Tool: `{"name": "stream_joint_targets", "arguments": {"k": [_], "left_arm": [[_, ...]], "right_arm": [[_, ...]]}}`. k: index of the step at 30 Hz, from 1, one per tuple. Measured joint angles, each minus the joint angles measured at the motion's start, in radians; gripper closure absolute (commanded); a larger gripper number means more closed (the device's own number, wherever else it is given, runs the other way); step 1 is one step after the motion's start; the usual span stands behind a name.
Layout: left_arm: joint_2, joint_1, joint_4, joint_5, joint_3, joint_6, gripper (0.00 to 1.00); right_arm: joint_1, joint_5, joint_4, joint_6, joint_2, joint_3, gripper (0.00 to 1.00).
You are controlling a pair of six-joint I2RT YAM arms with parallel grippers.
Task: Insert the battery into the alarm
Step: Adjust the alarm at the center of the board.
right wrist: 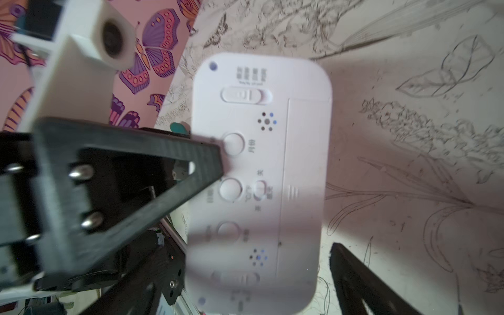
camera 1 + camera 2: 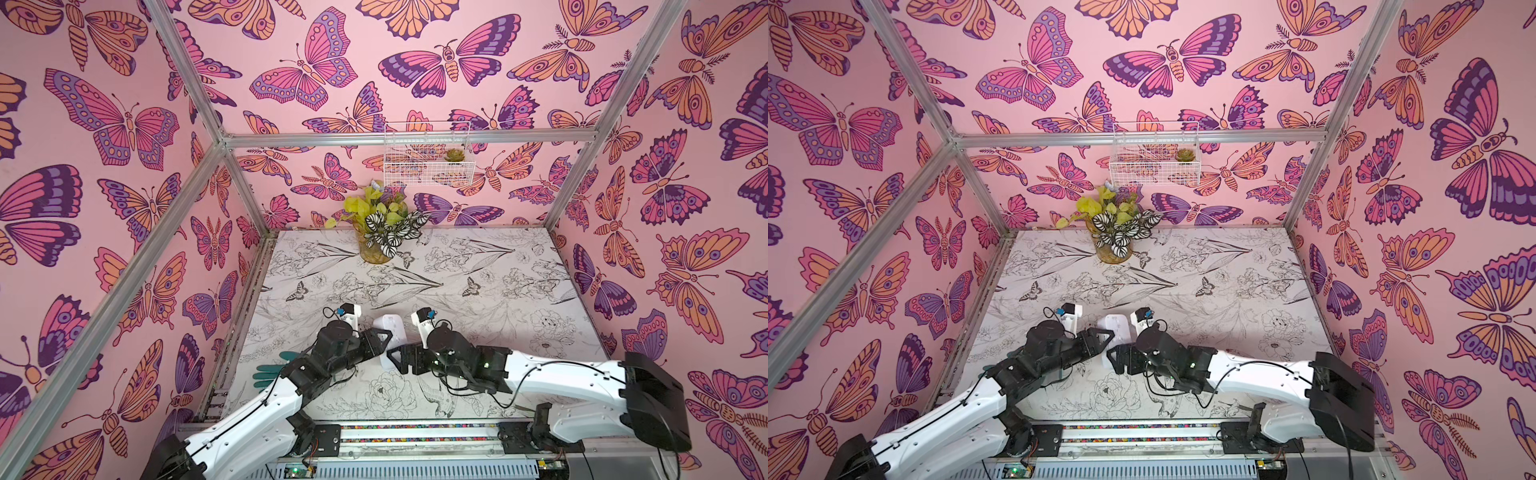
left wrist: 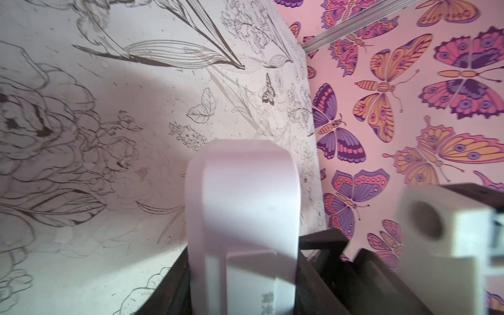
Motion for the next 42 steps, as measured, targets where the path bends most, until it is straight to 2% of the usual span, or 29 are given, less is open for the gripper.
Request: {"name": "stream_joint_targets", "arguments": {"k": [5, 11, 15, 24, 26, 28, 30, 38, 42], "left_arm": [[0.168, -0.043, -0.278, -0.169, 0.219, 0.131, 0.87], [0.477, -0.101, -0.565, -0.372, 0.476, 0.254, 0.88], [0.672, -0.150, -0.717, -0.492, 0.630, 0.301, 0.87], [1.038, -0.263, -0.955, -0.711, 0.927, 0.329, 0.58], [1.089, -0.287, -1.003, -0.747, 0.974, 0.328, 0.46], [1.125, -0.306, -1.029, -0.763, 1.005, 0.325, 0.34], [1.162, -0.322, -1.031, -0.751, 1.022, 0.319, 0.29], [1.195, -0.393, -1.037, -0.705, 1.064, 0.305, 0.25], [1.122, -0.416, -0.988, -0.657, 1.056, 0.314, 0.24]], "right_arm": [[-0.001, 0.156, -0.091, -0.026, -0.194, -0.050, 0.03], [-0.019, 0.432, -0.380, -0.009, -0.374, -0.069, 0.04], [-0.030, 0.563, -0.517, 0.027, -0.504, -0.102, 0.04], [-0.033, 0.716, -0.690, 0.097, -0.726, -0.165, 0.05], [-0.033, 0.736, -0.710, 0.110, -0.757, -0.171, 0.04], [-0.033, 0.748, -0.723, 0.115, -0.780, -0.180, 0.04], [-0.033, 0.755, -0.729, 0.119, -0.795, -0.191, 0.02], [-0.033, 0.776, -0.743, 0.113, -0.802, -0.195, 0.02], [-0.034, 0.787, -0.745, 0.075, -0.795, -0.170, 0.01]]}}
